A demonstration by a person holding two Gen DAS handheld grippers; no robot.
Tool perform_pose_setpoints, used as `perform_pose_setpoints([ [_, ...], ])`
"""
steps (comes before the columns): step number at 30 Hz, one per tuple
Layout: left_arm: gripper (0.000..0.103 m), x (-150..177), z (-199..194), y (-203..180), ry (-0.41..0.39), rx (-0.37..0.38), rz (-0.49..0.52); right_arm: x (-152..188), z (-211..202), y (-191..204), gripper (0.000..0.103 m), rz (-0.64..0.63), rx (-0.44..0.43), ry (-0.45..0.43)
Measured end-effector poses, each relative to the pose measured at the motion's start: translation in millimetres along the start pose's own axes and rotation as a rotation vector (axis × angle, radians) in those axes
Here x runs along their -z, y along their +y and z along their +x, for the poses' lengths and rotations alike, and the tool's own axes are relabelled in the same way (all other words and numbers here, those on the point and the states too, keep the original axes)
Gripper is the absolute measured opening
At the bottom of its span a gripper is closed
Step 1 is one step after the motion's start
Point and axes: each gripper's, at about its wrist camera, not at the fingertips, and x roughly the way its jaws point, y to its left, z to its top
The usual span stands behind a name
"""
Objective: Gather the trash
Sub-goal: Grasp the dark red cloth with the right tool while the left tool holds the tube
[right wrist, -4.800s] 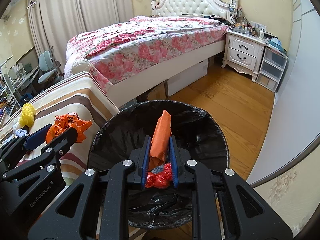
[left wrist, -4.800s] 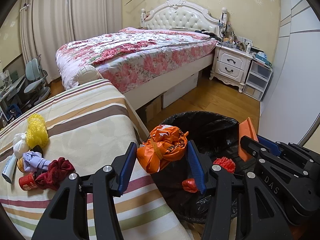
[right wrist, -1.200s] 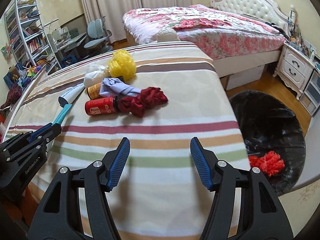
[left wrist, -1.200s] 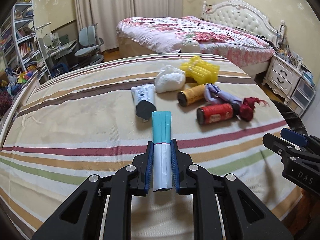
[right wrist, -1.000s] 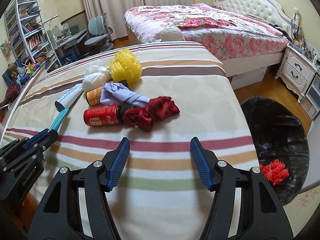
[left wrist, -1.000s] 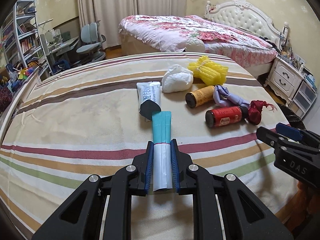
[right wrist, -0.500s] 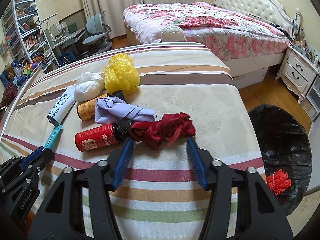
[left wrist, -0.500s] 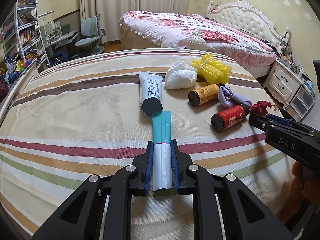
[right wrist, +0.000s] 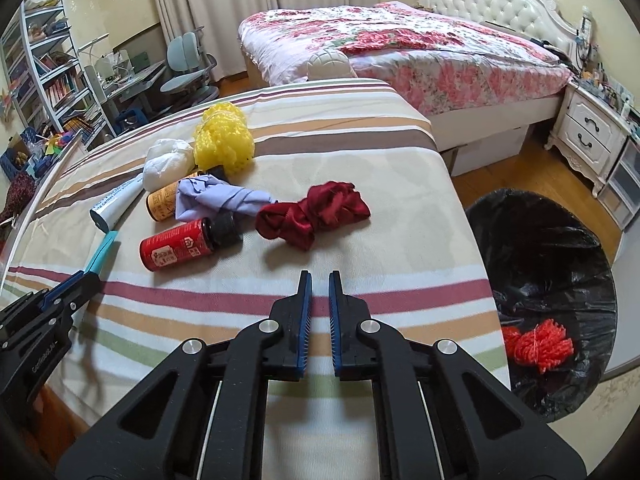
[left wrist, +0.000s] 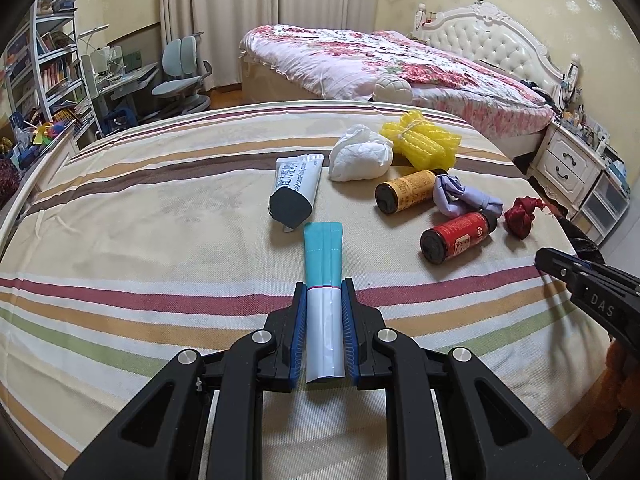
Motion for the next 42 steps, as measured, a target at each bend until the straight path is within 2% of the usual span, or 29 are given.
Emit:
perform_pose_setpoints([
  [1,0.018,0,0,-1,0.0,0.001,0.0,-2,-1,-2,0.02,0.011,0.003,-0.008],
  [2,0.018,0,0,0,0.0,0.001,0.0,-3,-2,-4,0.035,0.023,0.006,-0.018],
  [4,0.018,0,-1,0,-0.001,0.001,-0.001,-10,-4,-8,0.045,0.052,0.01,-0.041],
  [10,0.018,0,-3,1,0.0,0.001,-0.003,-31,2,-5,0.049,0.071,0.024,-0.075],
  [17,0.018,-1,-3,1,0.003,0.002,-0.003,-45,29,-4,0.05,0.117,0.028,-0.04],
  [20,0.018,-1,-3,0,0.002,0.001,-0.004,-39,37,-2,0.05,0.108,0.012,0.006],
  [23,0.018,0,-2,-1,0.004,0.003,-0.006,-30,30,3,0.049,0.067,0.02,0.0],
  [24,0.018,1,-1,-1,0.005,0.004,-0.006,-27,28,3,0.048,0.062,0.016,-0.001],
  [29,0.018,2,-1,-3,0.004,0.005,-0.004,-14,17,-1,0.025,0.049,-0.022,0.001],
  [42,0.018,4,-8,-3,-0.022,0.009,-0.002,13,-12,2,0.024,-0.014,-0.006,-0.019],
])
